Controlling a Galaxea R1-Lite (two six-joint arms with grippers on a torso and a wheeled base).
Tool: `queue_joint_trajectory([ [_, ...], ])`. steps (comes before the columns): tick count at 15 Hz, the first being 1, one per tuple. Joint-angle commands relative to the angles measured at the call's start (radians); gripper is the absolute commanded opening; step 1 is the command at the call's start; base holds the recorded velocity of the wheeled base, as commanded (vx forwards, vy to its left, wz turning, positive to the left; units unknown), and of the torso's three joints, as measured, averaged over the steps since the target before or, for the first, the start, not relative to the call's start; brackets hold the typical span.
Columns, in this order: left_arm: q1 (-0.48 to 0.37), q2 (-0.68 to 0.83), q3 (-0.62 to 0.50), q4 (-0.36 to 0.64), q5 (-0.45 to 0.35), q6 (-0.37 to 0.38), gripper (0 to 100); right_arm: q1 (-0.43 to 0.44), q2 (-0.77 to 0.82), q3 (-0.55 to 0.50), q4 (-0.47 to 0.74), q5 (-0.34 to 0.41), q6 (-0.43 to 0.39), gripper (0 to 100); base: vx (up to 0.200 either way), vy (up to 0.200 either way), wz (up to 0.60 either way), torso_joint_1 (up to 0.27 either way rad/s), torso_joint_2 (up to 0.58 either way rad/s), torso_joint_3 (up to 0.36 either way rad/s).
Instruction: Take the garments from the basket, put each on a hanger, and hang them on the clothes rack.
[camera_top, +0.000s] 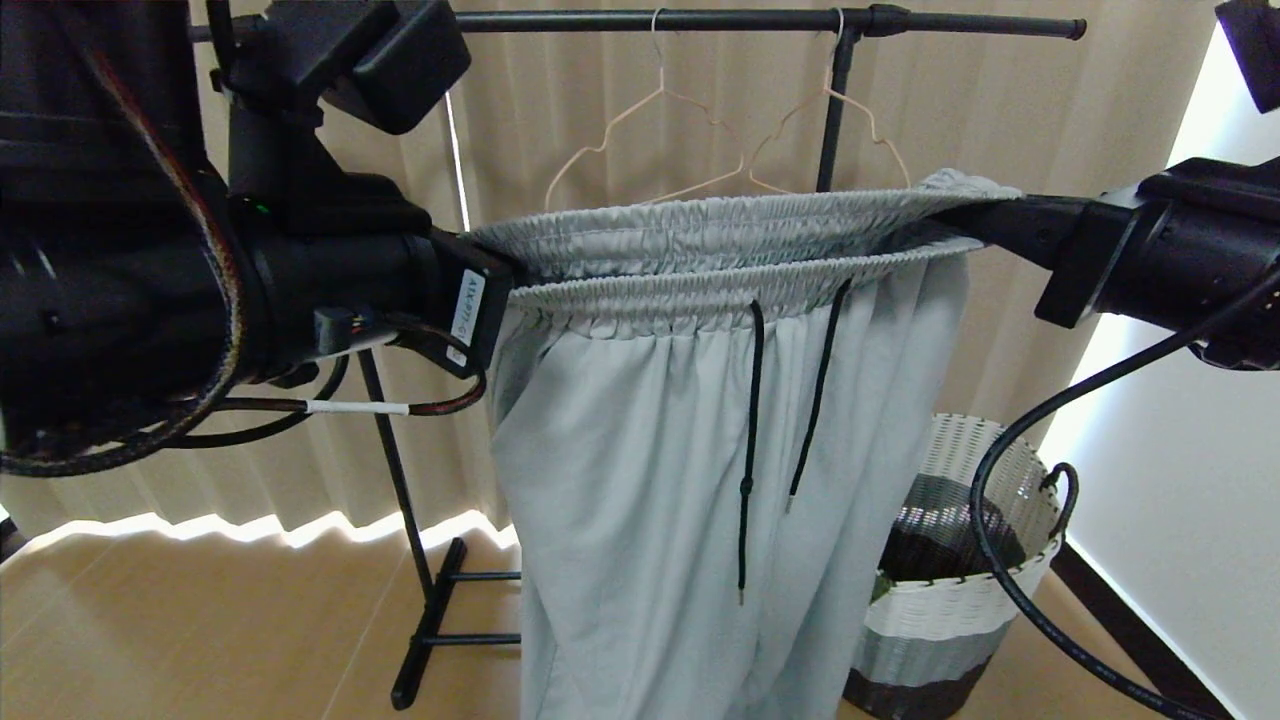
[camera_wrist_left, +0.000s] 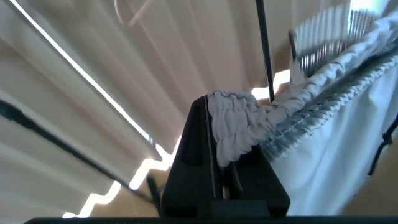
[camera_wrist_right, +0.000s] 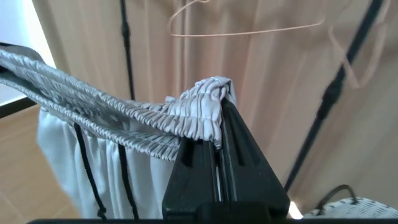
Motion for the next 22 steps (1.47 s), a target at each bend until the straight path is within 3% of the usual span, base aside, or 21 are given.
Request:
queue_joint_trajectory([
  [1, 0.003, 0.024, 0.033, -0.084, 0.002, 0.021, 0, -0.035, 0.002, -0.004, -0.001, 0.001, -0.004, 0, 0.0, 0.0, 0.0, 0.0, 0.0, 0.0],
  [3, 0.023, 0.047, 0.025, -0.13, 0.003, 0.077, 0, -0.053, 0.002, 0.004, 0.001, -0.001, -0.014, 0, 0.0, 0.0, 0.0, 0.0, 0.0, 0.0],
  [7, 0.024, 0.093, 0.0, -0.222, 0.02, 0.083, 0, -0.053, -0.055, 0.054, 0.009, 0.002, -0.027, 0, 0.0, 0.0, 0.0, 0.0, 0.0, 0.0],
  [11, 0.024, 0.167, -0.015, -0.297, 0.049, 0.08, 0, 0.02, -0.163, 0.172, 0.013, 0.047, -0.094, 0, 0.0, 0.0, 0.0, 0.0, 0.0, 0.0],
  [12, 0.024, 0.172, -0.021, -0.301, 0.049, 0.08, 0, 0.033, -0.177, 0.185, 0.013, 0.059, -0.094, 0, 0.0, 0.0, 0.0, 0.0, 0.0, 0.0],
  [15, 0.024, 0.196, -0.027, -0.304, 0.049, 0.078, 0, 0.056, -0.217, 0.22, 0.004, 0.206, -0.094, 0, 0.0, 0.0, 0.0, 0.0, 0.0, 0.0],
  [17, 0.024, 0.204, -0.03, -0.305, 0.049, 0.074, 0, 0.056, -0.217, 0.22, 0.001, 0.261, -0.094, 0, 0.0, 0.0, 0.0, 0.0, 0.0, 0.0],
  [20, 0.026, 0.199, -0.032, -0.304, 0.049, 0.072, 0, 0.046, -0.203, 0.208, 0.001, 0.258, -0.097, 0, 0.0, 0.0, 0.0, 0.0, 0.0, 0.0],
  [22, 0.029, 0.165, -0.021, -0.29, 0.051, 0.074, 0, -0.012, -0.154, 0.174, 0.001, 0.245, -0.097, 0, 0.0, 0.0, 0.0, 0.0, 0.0, 0.0],
])
